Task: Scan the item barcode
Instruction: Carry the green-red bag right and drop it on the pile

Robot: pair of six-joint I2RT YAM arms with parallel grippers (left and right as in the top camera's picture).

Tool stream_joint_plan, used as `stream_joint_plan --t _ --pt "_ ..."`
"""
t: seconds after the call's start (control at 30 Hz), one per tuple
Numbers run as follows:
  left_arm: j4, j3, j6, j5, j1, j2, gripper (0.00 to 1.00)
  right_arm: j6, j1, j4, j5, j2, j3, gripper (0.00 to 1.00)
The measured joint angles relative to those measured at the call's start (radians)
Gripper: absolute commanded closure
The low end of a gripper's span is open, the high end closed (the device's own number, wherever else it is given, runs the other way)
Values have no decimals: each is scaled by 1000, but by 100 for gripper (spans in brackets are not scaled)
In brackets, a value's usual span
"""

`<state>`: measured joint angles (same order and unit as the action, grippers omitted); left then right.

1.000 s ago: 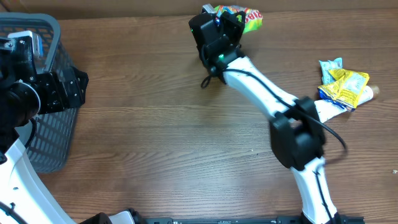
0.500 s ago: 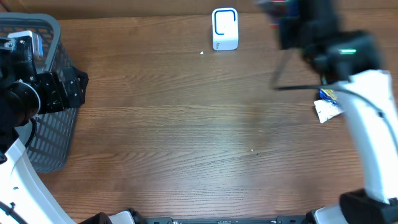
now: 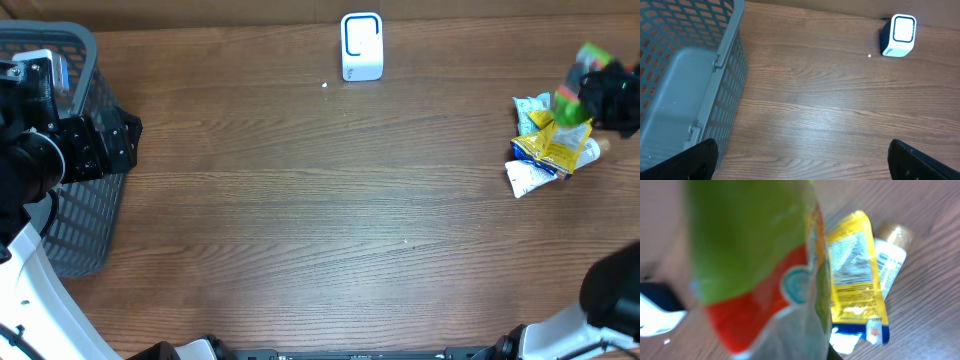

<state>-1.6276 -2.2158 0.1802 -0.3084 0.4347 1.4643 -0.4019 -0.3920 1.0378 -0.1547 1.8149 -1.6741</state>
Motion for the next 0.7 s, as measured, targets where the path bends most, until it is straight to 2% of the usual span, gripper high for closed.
stream_joint_plan --t 0.03,0.23,0.4,0.57,0.7 --pt "0 0 0 0 0 0 0 -3 -16 -30 -18 26 32 87" --pt "0 0 0 0 0 0 0 0 -53 -75 -87 90 82 2" --pt "0 0 0 0 0 0 0 10 -53 -38 -249 90 0 0" --pt "0 0 0 0 0 0 0 18 -37 105 -432 89 -256 0" --pt "0 0 0 0 0 0 0 82 23 215 -484 79 -406 0"
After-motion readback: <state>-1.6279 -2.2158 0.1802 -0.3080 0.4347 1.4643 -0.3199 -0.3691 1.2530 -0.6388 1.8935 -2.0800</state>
